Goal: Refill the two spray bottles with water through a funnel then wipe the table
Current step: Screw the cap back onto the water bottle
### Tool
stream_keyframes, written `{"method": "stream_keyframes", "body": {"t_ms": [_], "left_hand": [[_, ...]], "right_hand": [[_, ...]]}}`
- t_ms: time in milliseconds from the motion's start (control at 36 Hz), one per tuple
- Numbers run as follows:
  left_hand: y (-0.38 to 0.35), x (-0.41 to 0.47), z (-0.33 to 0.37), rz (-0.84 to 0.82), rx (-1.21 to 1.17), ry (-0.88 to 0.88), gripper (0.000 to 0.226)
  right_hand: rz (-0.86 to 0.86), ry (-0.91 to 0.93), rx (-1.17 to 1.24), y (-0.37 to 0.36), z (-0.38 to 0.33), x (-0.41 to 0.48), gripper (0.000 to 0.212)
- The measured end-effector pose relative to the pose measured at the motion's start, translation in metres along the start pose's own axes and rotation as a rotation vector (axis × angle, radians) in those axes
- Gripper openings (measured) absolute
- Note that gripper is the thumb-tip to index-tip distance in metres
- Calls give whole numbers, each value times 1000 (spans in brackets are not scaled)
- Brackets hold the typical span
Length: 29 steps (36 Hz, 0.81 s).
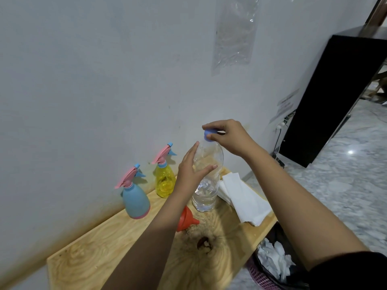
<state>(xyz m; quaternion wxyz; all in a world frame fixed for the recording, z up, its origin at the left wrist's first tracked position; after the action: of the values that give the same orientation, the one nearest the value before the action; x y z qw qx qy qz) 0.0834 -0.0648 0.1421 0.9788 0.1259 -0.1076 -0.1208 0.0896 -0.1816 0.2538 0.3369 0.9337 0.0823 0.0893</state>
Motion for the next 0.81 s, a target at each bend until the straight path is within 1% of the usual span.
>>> {"method": "stream_keyframes", "body": {"t_ms": [167, 306, 389, 556, 667, 722, 806], "left_hand": [[-1, -3, 3, 65, 38, -3, 84], [-6, -7, 8, 112, 74, -14, 83], [-8, -10, 9, 139, 84, -11, 84], [-8, -10, 10, 154, 103, 2, 87], [-5, -10, 8, 149, 68, 5, 86], [-2, -10, 7, 147, 40, 0, 85], [2, -8, 5, 119, 13, -2, 85]], "right_hand": [[67, -3, -53, 3, -4, 1, 29], [168, -34, -139, 9, -4, -2, 39], [222, -60, -170, 10, -6, -2, 35], [309, -109, -236, 8, -6, -3, 35], [274, -80, -239, 5, -3, -2, 33], [210, -55, -179, 3, 0, -2, 32], [91, -59, -51, 2, 10, -3, 36]]}}
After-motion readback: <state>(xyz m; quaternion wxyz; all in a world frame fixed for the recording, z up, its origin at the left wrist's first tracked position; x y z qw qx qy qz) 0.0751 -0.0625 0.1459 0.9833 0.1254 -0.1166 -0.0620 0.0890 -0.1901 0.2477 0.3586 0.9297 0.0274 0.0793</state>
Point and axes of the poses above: each hand's wrist, its own x-axis towards the middle knuckle, its own y-axis out of the back of the hand, z = x × y, the point moved 9 cm from there along x, towards the middle knuckle, and after that the axes turned 9 degrees about -z, right-handed, at the moved point
